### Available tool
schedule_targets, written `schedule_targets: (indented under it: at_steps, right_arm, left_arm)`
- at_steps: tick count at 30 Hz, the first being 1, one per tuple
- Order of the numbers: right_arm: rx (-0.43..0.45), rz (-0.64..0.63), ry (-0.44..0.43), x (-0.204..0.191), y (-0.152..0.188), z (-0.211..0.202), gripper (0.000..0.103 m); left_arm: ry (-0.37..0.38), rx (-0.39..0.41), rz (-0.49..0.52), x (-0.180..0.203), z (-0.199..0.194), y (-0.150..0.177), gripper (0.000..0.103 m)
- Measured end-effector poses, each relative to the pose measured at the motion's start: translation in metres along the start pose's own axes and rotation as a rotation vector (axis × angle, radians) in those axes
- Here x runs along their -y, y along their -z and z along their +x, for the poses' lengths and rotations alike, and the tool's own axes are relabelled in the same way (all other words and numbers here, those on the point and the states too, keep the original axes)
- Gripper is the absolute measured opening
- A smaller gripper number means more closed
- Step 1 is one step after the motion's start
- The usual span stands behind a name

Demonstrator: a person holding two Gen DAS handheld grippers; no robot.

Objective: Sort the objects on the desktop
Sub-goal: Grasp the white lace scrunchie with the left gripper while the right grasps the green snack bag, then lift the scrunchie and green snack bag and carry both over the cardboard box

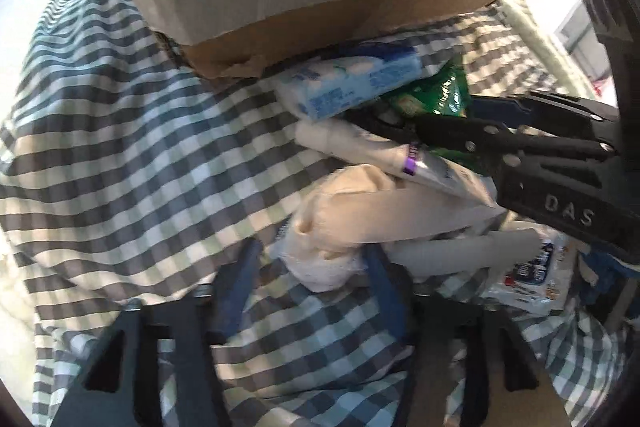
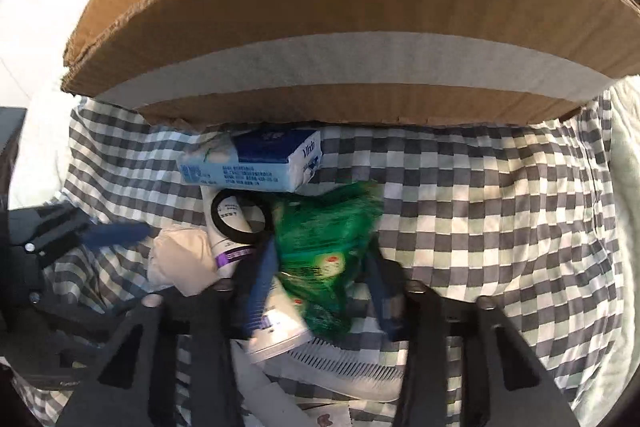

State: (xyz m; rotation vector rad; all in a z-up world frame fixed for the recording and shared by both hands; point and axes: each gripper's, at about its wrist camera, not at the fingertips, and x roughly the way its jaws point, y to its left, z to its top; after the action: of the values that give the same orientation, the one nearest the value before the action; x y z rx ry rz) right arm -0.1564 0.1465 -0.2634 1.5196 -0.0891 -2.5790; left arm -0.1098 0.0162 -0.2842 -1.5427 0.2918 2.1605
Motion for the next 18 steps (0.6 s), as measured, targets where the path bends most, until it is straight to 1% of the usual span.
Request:
schedule_targets:
  at_steps: [1,2,3,6,8,12,18]
  right_arm:
    - [0.007,0.001,0.002,0.001,0.001,-0.002,0.035]
    - [0.015,0.0,0.002,0.001,0.002,-0.005,0.034]
    - [0.024,-0.003,0.005,0.0,0.003,-0.007,0.033]
    - [0.05,-0.002,0.012,0.003,0.01,-0.015,0.032]
    - [0.081,0.007,0.013,0.006,0.015,-0.026,0.032]
    - [0.144,0.016,0.029,0.008,0.022,-0.048,0.032]
    - [0.288,-0.017,0.066,-0.004,0.028,-0.091,0.032]
  left_arm:
    - [0.01,0.004,0.006,0.002,-0.001,0.001,0.029]
    - [0.017,0.009,0.01,0.004,-0.001,0.002,0.024]
    - [0.023,0.015,0.012,0.006,-0.002,0.003,0.017]
    - [0.022,0.047,0.007,0.01,-0.008,0.009,0.011]
    - [0.021,0.082,-0.005,0.011,-0.017,0.012,0.01]
    - [-0.018,0.167,-0.008,0.015,-0.038,0.02,0.009]
    - [-0.085,0.314,-0.02,0.027,-0.075,0.033,0.009]
